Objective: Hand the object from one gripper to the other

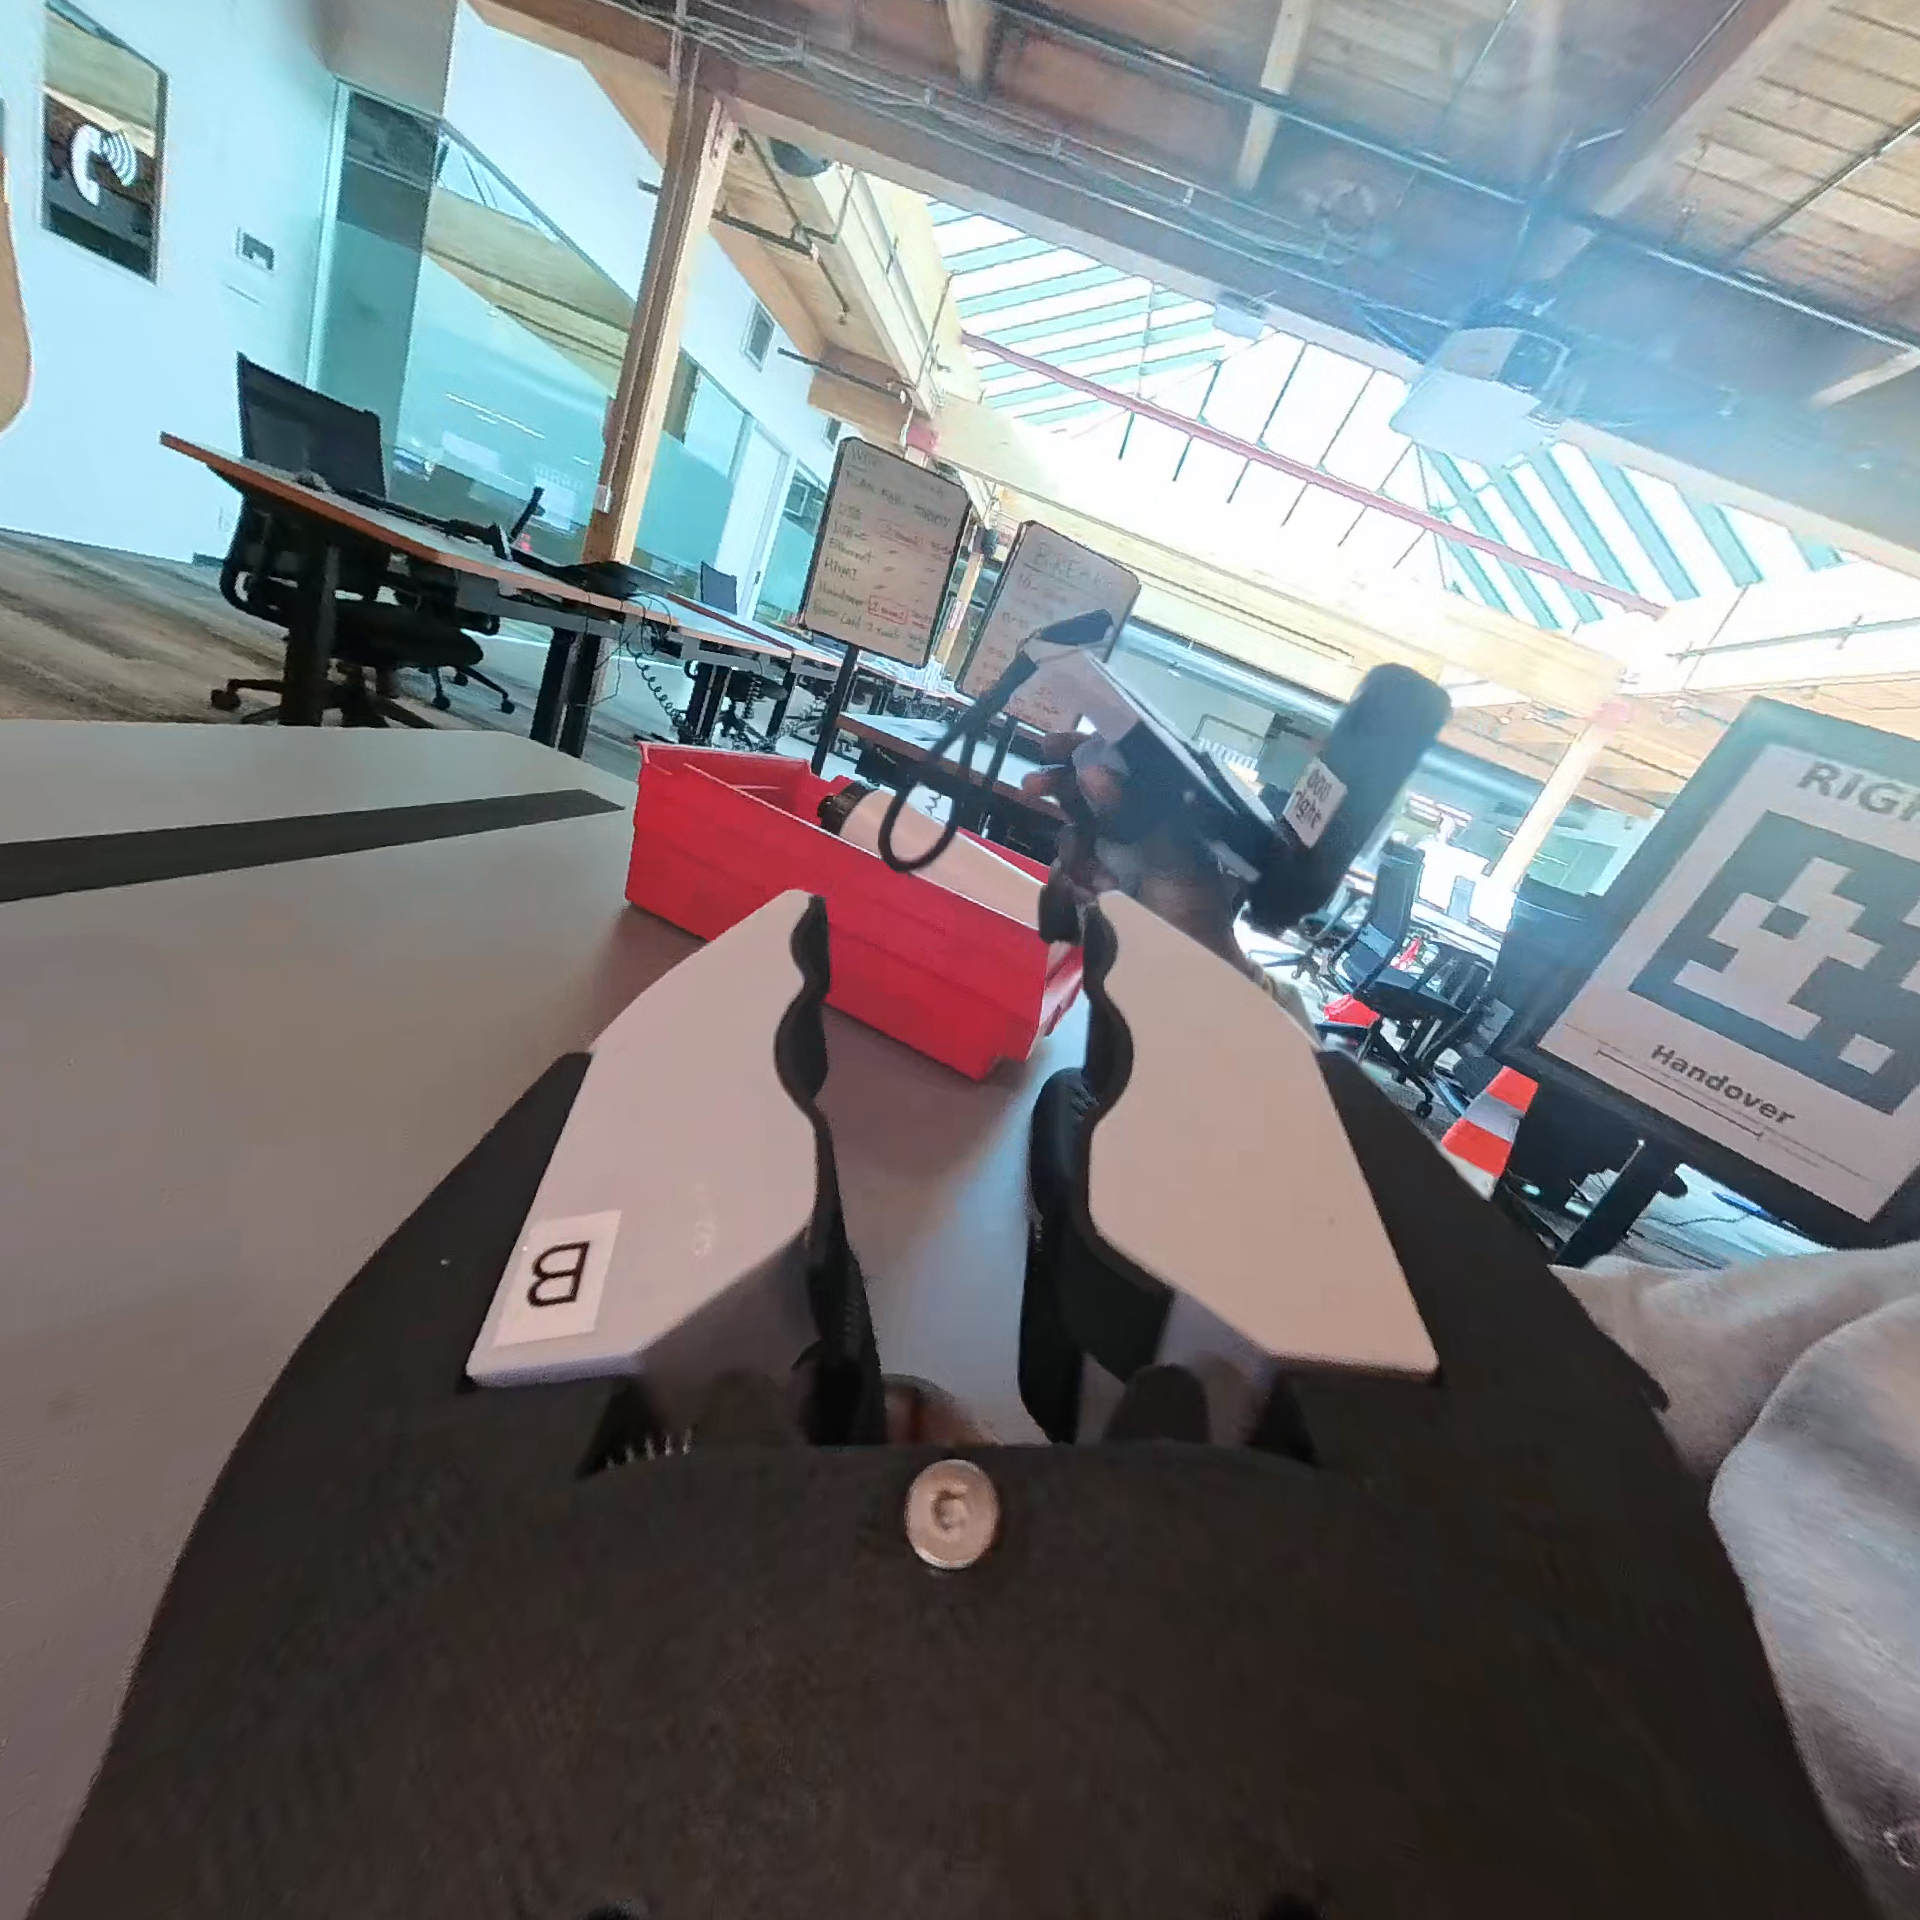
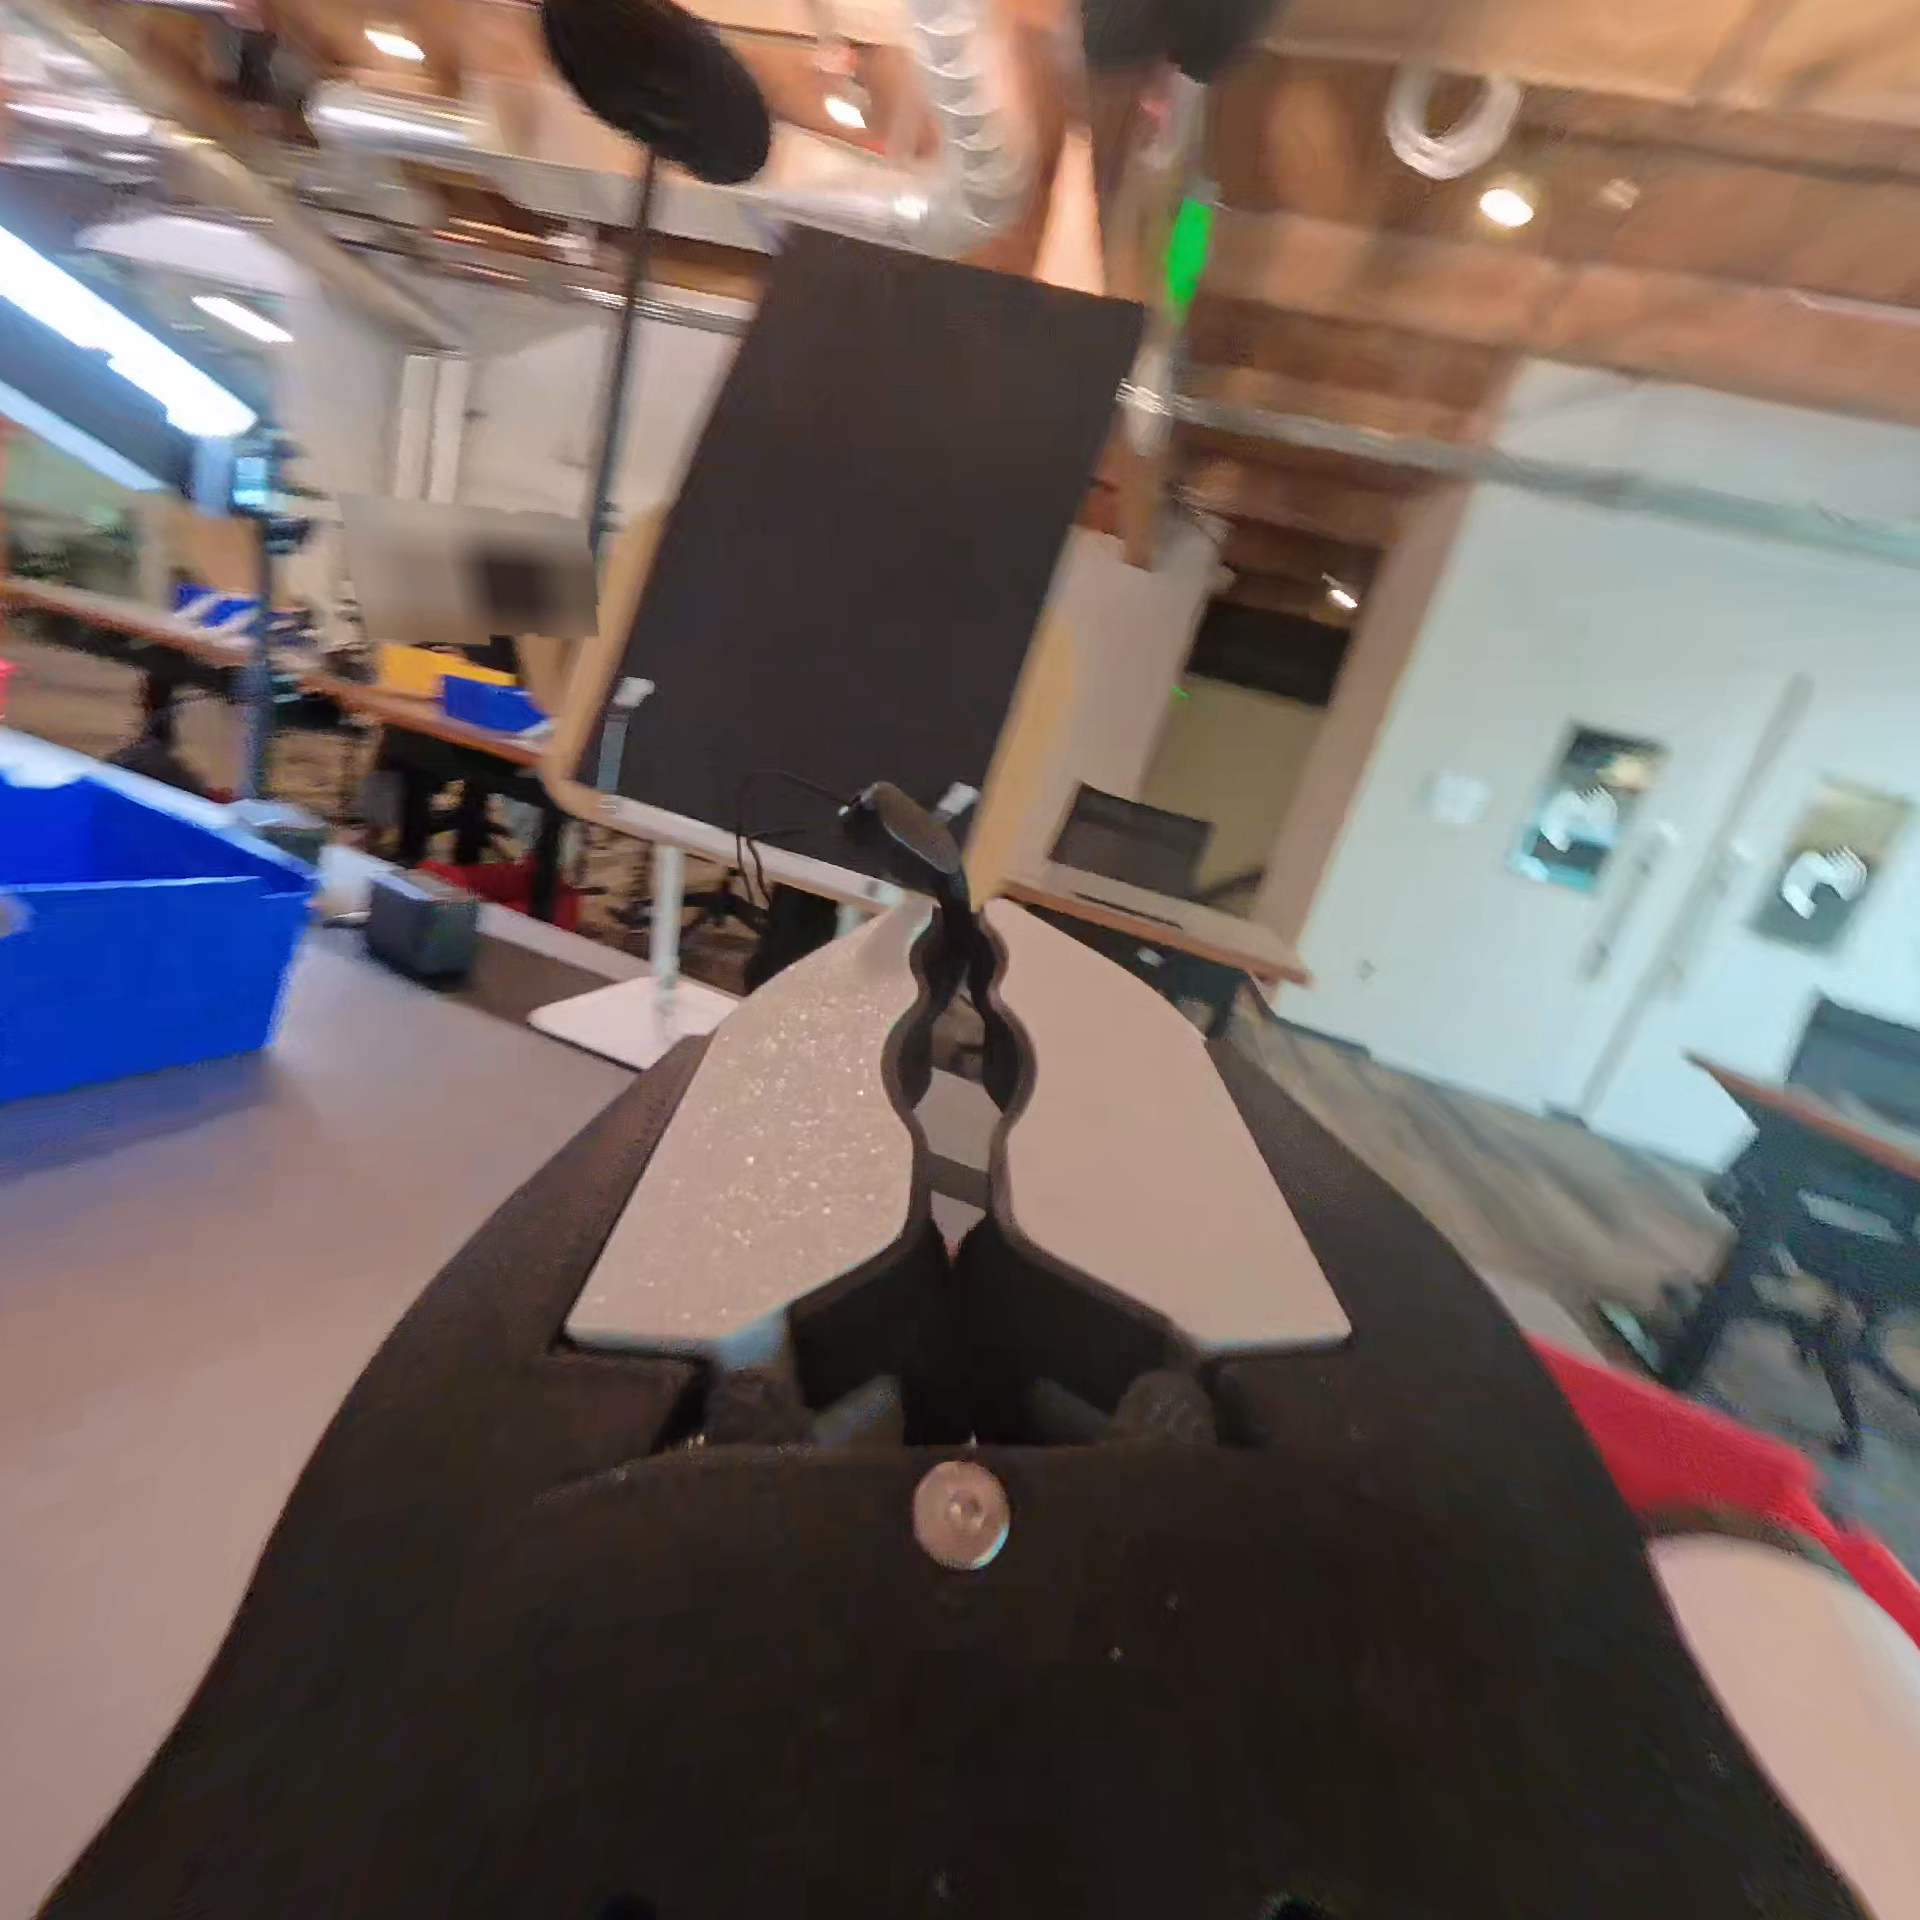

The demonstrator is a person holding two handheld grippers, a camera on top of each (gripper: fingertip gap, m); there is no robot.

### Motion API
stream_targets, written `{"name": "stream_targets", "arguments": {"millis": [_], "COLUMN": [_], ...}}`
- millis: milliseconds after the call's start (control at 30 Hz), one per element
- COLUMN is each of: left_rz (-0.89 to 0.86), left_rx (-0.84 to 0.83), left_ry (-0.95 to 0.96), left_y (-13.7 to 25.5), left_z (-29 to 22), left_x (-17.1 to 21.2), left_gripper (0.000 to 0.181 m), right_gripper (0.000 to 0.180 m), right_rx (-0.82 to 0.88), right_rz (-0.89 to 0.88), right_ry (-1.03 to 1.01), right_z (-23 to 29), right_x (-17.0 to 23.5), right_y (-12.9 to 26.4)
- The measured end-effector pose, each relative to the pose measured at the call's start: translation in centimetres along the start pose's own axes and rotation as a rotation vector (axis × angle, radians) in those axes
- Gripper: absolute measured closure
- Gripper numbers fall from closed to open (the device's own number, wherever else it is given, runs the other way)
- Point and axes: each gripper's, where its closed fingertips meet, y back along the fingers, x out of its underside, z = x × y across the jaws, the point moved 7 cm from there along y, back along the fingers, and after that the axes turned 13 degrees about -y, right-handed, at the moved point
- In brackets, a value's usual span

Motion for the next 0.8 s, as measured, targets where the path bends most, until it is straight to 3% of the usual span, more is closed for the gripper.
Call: {"name": "stream_targets", "arguments": {"millis": [133,333,567,800], "left_rz": [0.040,0.077,0.132,0.118], "left_rx": [-0.013,-0.037,-0.001,-0.013], "left_ry": [-0.052,-0.139,-0.157,-0.204], "left_y": [-0.3,-0.5,-0.8,-0.8], "left_z": [-0.2,-0.3,-0.6,-0.7], "left_x": [0.4,0.7,1.5,1.4], "left_gripper": [0.132,0.130,0.129,0.124], "right_gripper": [0.176,0.175,0.175,0.174], "right_rx": [0.220,0.406,0.397,0.390], "right_rz": [0.037,0.103,0.425,0.744], "right_ry": [-0.112,-0.160,-0.320,-0.307], "right_z": [-5.7,-9.7,-11.2,-11.1], "right_x": [0.3,1.4,4.9,8.8], "right_y": [1.8,3.6,3.7,3.2]}}
